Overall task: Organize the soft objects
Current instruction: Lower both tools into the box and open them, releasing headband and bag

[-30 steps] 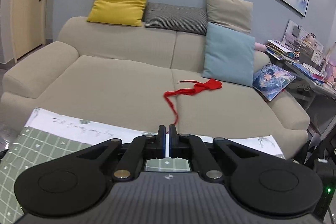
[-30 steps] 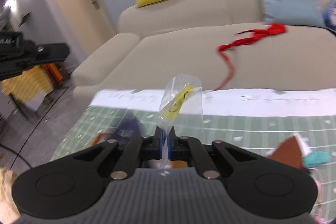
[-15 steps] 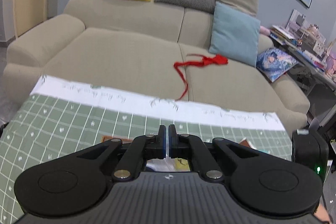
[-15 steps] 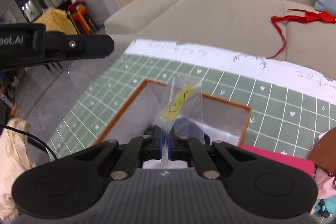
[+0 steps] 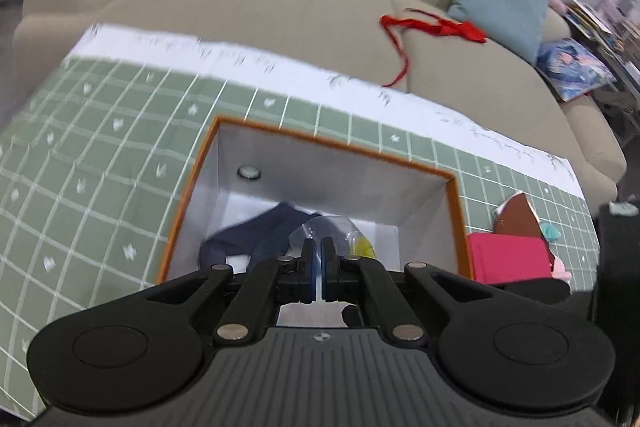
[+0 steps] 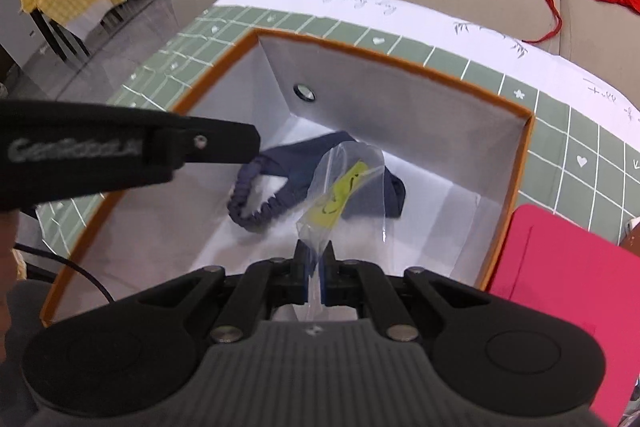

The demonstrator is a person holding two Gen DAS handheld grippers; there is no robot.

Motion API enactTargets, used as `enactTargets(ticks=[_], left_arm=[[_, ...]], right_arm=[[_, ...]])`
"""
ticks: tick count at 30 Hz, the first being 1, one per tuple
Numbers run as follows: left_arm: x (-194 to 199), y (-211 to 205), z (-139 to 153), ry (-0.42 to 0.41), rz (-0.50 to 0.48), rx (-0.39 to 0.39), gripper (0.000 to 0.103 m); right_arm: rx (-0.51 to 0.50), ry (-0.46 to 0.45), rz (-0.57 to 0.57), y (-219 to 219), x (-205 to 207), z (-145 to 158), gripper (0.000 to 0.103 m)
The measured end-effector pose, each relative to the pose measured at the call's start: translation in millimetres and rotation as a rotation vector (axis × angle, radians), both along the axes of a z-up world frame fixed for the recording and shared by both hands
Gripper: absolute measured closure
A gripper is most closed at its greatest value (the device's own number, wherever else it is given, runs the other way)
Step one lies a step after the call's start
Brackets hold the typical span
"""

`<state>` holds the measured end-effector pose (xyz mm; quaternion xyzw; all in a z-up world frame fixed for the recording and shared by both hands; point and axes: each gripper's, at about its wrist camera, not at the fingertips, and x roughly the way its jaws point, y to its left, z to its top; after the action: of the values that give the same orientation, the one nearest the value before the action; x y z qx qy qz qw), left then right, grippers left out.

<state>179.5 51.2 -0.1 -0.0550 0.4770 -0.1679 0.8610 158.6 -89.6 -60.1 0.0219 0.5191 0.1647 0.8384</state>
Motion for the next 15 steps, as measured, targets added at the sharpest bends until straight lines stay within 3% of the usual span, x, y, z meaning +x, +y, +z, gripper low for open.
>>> enactTargets(ticks=[12,14,15], left_arm=[[16,3,-13,0.161,0.034,0.023,0.101],[17,3,-10,0.17,0.028,0.006,0.101],[17,4,-8,0.164,0.032,-0.009,0.099]], right_arm=[[-0.011,-0.019,0.01,2,-2,-8,0.092],[-0.015,-0.042,0.023,3,-5,-5,0.072],[-0.009,-0.051,0.024,2,-6,-4,0.068]])
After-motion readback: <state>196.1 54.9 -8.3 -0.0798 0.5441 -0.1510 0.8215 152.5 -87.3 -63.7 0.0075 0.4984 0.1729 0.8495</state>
